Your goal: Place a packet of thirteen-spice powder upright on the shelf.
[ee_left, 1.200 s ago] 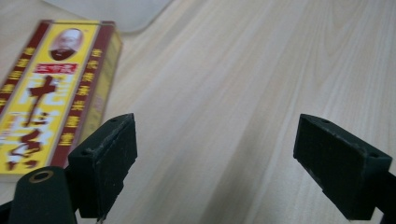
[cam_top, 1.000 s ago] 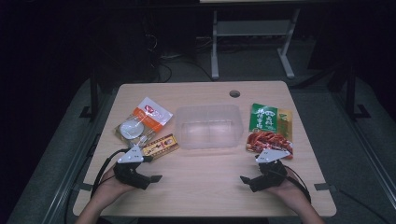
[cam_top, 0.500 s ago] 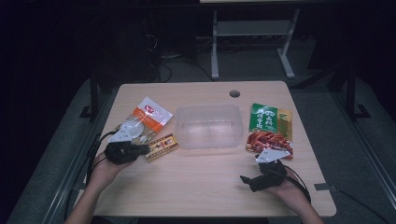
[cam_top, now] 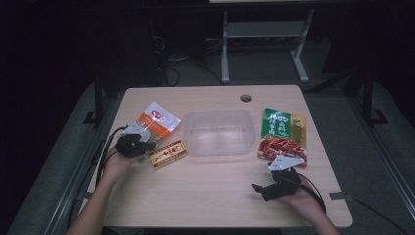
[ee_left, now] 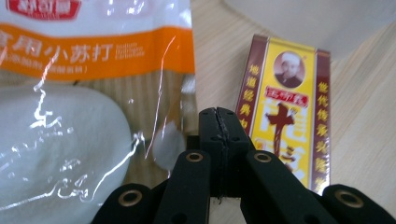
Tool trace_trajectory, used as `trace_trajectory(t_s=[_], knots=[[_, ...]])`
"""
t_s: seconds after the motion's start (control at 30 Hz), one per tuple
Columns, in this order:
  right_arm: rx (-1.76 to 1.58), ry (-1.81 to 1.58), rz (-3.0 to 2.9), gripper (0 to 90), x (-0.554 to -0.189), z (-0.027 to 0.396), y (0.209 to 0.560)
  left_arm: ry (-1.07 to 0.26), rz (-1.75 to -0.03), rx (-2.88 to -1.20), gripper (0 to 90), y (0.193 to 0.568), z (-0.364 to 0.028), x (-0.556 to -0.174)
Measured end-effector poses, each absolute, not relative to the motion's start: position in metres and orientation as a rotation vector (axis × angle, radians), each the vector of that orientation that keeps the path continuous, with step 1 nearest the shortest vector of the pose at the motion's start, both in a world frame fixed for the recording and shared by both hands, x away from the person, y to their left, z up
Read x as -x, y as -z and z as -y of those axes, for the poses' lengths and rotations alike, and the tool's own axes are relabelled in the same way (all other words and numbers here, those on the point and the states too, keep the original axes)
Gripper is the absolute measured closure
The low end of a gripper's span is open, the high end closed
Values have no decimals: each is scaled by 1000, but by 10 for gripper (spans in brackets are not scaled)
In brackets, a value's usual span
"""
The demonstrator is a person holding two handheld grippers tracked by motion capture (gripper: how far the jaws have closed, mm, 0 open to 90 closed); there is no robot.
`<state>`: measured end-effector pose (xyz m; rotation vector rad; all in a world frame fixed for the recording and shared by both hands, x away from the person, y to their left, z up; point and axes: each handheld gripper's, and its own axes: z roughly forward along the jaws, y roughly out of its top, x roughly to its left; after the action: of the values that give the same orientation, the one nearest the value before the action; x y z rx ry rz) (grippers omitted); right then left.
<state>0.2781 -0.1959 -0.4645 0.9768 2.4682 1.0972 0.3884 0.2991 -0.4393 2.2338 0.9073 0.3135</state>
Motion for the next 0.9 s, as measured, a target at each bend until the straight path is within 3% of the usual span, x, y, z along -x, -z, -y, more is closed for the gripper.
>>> trace_trajectory(t_s=[0.47, 0.9], knots=[[-982, -1094, -2472, 19, -277, 197, 464, -255, -921, -2281, 896, 446, -302, -381], [-977, -1101, -2471, 19, -276, 197, 463, -209, -892, -2341, 895, 443, -299, -351]])
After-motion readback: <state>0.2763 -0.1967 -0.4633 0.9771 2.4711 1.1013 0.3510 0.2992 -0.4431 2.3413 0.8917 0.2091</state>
